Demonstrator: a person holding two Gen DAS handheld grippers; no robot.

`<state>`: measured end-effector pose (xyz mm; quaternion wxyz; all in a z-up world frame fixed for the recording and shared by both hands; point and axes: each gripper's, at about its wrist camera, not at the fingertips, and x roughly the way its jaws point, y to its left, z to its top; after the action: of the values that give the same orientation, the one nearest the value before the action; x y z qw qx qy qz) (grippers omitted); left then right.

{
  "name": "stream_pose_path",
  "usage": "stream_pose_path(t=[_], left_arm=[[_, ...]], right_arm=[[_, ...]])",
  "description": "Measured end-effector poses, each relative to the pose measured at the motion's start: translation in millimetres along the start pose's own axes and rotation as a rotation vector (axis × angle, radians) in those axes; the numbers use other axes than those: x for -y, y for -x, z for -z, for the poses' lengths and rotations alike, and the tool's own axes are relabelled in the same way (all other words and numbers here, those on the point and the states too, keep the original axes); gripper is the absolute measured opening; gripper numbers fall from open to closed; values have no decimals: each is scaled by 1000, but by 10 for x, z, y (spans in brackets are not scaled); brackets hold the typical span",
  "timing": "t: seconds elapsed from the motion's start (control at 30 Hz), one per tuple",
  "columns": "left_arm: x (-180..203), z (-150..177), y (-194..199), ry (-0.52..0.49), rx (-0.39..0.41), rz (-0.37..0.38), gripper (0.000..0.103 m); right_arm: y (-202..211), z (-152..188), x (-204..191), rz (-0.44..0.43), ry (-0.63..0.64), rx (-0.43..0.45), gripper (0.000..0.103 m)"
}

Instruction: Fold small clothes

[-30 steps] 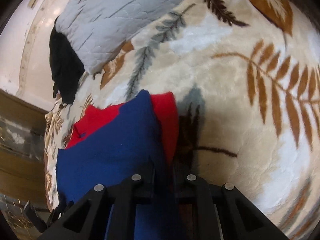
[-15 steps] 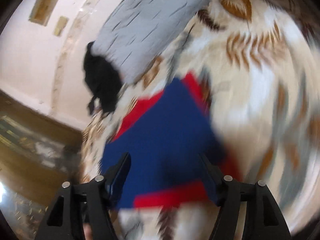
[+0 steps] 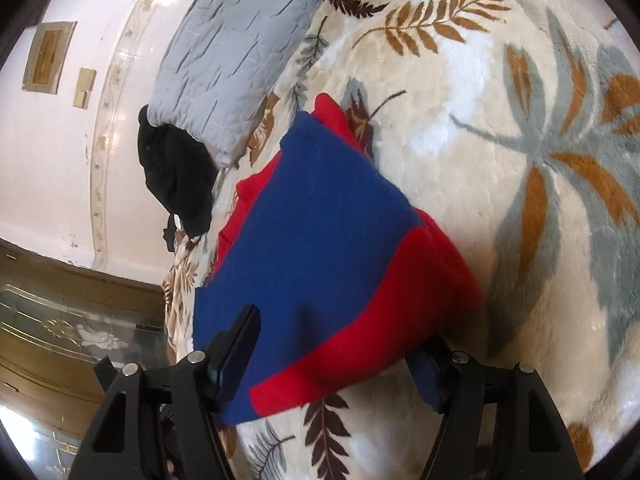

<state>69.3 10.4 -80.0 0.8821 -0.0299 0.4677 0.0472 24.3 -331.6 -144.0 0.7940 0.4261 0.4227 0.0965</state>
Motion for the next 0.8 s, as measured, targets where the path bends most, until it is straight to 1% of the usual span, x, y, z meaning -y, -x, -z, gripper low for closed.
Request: stream_pose_path(t=[0.03, 0.07, 0.13, 0.17, 0.2, 0.23, 0.27, 0.3, 0.33, 0.37, 0.4, 0.43, 0.47, 0.5, 0.53, 0.57, 0.6, 0.63, 0.7, 0.73, 0.8], left_arm=[[29, -17, 14, -5, 10, 3, 80], [55, -30, 12, -8, 15, 6, 80], [105, -45, -58, -14, 7, 13, 80], [133, -39, -149, -21, -13, 18, 80], [162, -34, -240, -32, -36, 15, 80], [205, -3, -349, -57, -65, -6, 81], [224, 11, -328, -75, -41, -17, 81], [220, 1, -215, -71, -10, -10, 81], [207, -18, -117, -55, 16, 15, 81], [195, -39, -9, -44, 58, 46, 81], [192, -53, 57, -47, 94, 58, 81], [195, -57, 50, -50, 104, 53, 83], [206, -46, -57, -57, 72, 37, 83], [230, -15, -239, -80, 1, 26, 83], [236, 21, -382, -100, -53, 19, 86], [228, 53, -385, -112, -9, 19, 86], [223, 66, -346, -119, 20, 19, 86], [213, 56, -343, -112, 5, 26, 86], [158, 24, -325, -91, -8, 56, 86], [90, 5, -287, -71, -15, 83, 85], [-114, -25, -182, 9, 2, 128, 85]], right_arm=[[43, -7, -27, 10, 22, 7, 65], [37, -13, -71, 27, 51, 11, 65], [-31, -42, -88, 58, 64, 9, 65], [-61, -57, -51, 70, 44, 7, 65], [-72, -68, -7, 64, 21, 4, 66], [-60, -80, 21, 55, 7, 3, 66], [-37, -86, 11, 48, 4, 10, 66], [1, -90, -23, 36, 22, 22, 66], [15, -96, -60, 32, 43, 33, 66], [17, -104, -97, 46, 71, 45, 67], [-25, -118, -95, 70, 76, 42, 68], [-95, -139, -66, 89, 61, 30, 68], [-155, -151, -23, 101, 39, 23, 68], [-181, -165, 13, 92, 18, 32, 68], [-180, -177, 5, 92, 14, 42, 68], [-183, -198, -42, 107, 27, 44, 65], [-194, -214, -91, 127, 50, 40, 38], [-217, -241, -160, 166, 83, 27, 13], [-226, -288, -390, 199, 150, 30, 12], [-192, -281, -626, 210, 225, 57, 12], [-136, -158, -1232, 217, 425, 128, 11]])
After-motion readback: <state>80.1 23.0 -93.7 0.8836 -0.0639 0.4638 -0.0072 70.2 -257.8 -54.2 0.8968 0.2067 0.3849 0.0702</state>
